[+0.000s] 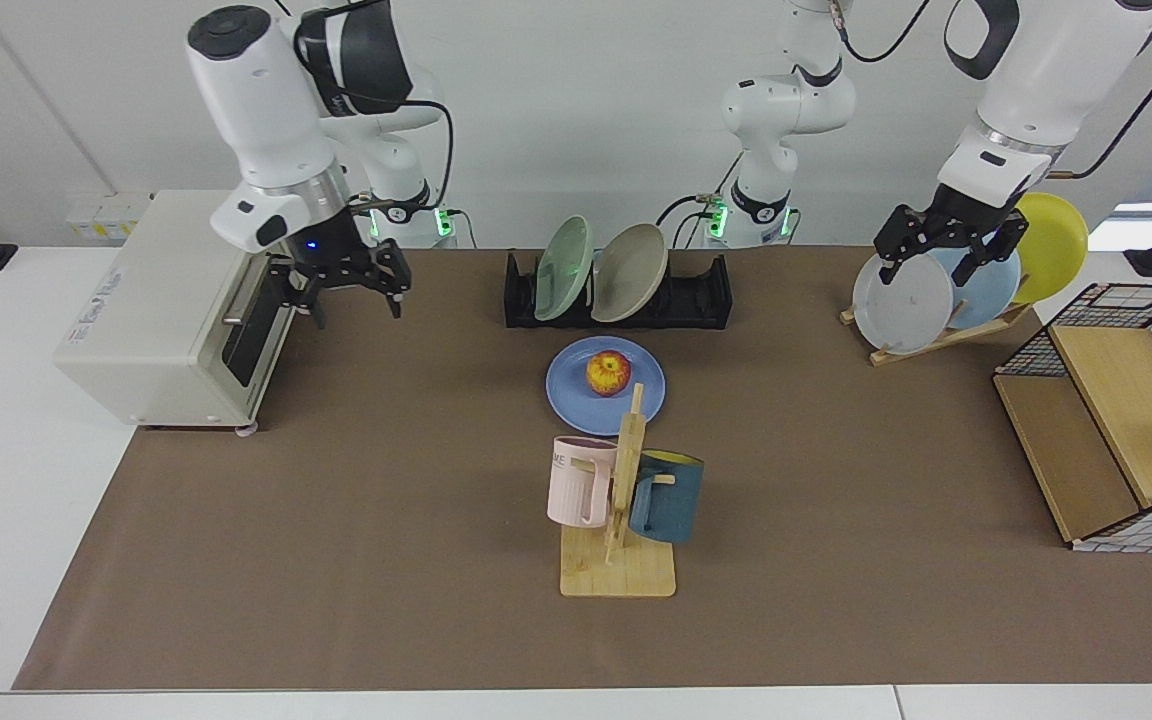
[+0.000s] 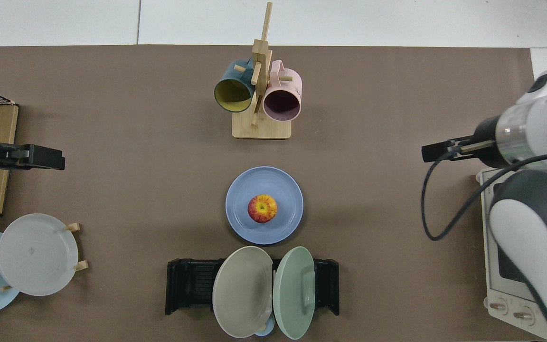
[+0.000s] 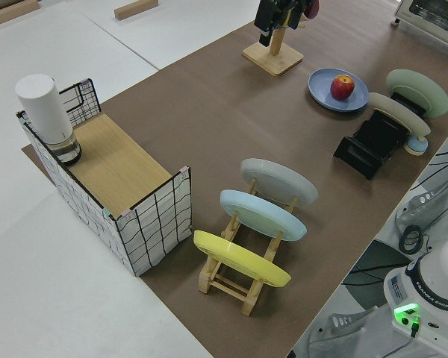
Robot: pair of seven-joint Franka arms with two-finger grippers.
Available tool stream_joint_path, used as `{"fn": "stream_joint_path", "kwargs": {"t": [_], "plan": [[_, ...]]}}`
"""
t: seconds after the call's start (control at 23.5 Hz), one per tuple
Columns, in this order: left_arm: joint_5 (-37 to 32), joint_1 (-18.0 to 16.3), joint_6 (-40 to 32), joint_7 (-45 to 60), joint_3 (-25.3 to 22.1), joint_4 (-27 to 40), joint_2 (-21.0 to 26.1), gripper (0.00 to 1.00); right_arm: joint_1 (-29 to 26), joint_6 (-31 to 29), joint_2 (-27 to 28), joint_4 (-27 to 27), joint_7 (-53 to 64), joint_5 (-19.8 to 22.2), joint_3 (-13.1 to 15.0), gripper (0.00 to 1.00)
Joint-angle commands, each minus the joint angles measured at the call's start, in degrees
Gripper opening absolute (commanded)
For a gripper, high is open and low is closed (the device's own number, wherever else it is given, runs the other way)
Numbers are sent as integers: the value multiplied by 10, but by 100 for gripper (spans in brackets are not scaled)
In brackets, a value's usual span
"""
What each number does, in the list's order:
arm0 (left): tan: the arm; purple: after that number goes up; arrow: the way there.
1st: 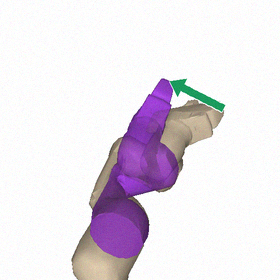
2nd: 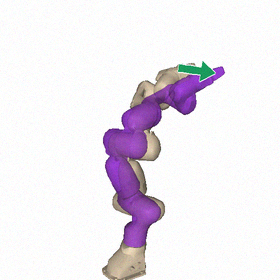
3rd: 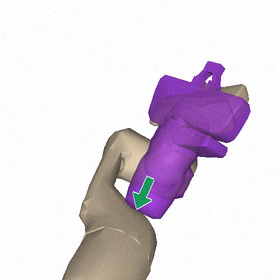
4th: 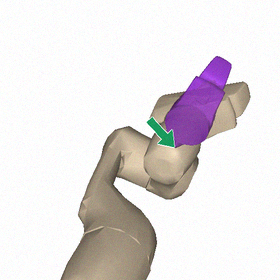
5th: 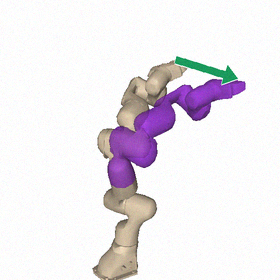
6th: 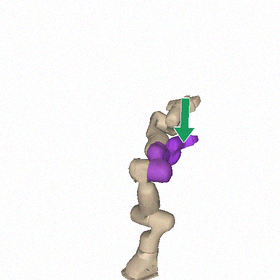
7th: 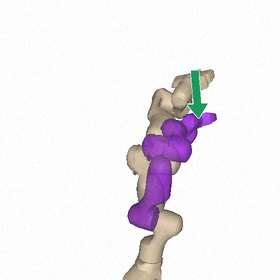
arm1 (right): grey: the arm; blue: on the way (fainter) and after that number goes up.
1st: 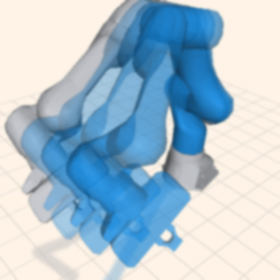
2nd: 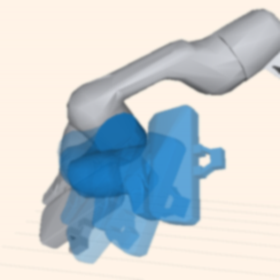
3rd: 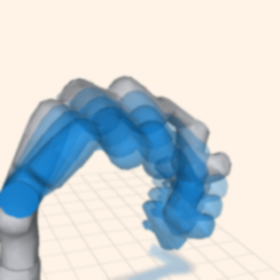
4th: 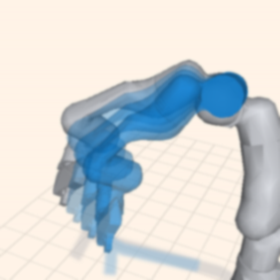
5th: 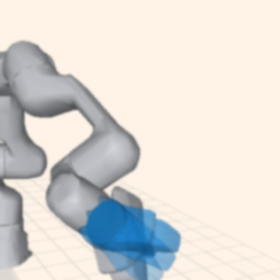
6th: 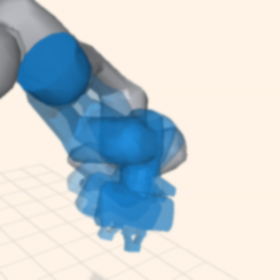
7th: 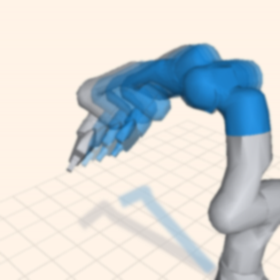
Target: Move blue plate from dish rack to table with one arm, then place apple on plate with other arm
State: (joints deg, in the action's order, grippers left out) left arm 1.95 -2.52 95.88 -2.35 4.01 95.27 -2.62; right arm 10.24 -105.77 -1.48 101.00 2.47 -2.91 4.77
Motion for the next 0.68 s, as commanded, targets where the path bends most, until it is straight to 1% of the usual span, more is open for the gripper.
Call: {"fn": "stream_joint_path", "kwargs": {"t": [0.0,0.08,0.17,0.25,0.38,0.47,0.64], "plan": [[9,-5,8,-9,2,24,-11,100,-45,26,-29,15,52,31,-10,100],[9,0,9,-9,2,25,-11,100,-57,26,-35,15,55,34,-11,100],[9,0,9,-9,2,25,-10,100,-65,29,-35,14,55,25,-9,100],[9,1,11,-9,2,24,-9,100,-69,44,-34,12,54,27,-8,100],[9,1,14,-9,2,24,-8,100,-83,86,-17,-45,54,28,-11,100],[8,1,15,-10,2,23,-7,100,-83,100,4,-73,54,32,-11,100],[6,2,13,-7,2,23,-7,100,-80,91,3,-75,54,34,-11,100]]}}
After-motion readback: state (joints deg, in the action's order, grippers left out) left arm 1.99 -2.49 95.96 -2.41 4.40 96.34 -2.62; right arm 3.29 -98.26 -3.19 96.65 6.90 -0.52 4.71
